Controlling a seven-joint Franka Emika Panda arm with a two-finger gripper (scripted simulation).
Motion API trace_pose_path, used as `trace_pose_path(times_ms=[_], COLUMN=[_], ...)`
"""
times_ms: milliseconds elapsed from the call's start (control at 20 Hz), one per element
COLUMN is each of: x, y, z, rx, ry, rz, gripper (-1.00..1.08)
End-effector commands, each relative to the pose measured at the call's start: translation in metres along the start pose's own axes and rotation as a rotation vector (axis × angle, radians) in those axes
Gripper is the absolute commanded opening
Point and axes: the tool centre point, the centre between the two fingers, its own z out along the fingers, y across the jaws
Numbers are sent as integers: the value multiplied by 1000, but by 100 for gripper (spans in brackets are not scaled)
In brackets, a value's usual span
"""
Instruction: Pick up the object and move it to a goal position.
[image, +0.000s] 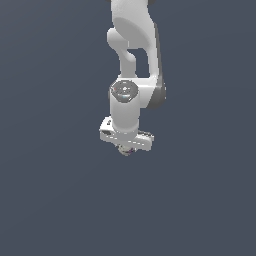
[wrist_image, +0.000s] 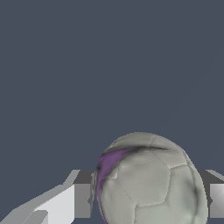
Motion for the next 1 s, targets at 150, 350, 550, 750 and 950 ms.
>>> trace_pose_path(times_ms=[150,350,550,750,950], x=[-12,-20,-27,-34,-41], y=[-41,-70,-99,-127,-155], z=[-58,-99,-140,-180,-218], rx=[0,-1,-1,-1,-1], ry=[3,3,3,3,3], rz=[0,0,0,0,0], gripper=[-100,-100,-100,-100,-100])
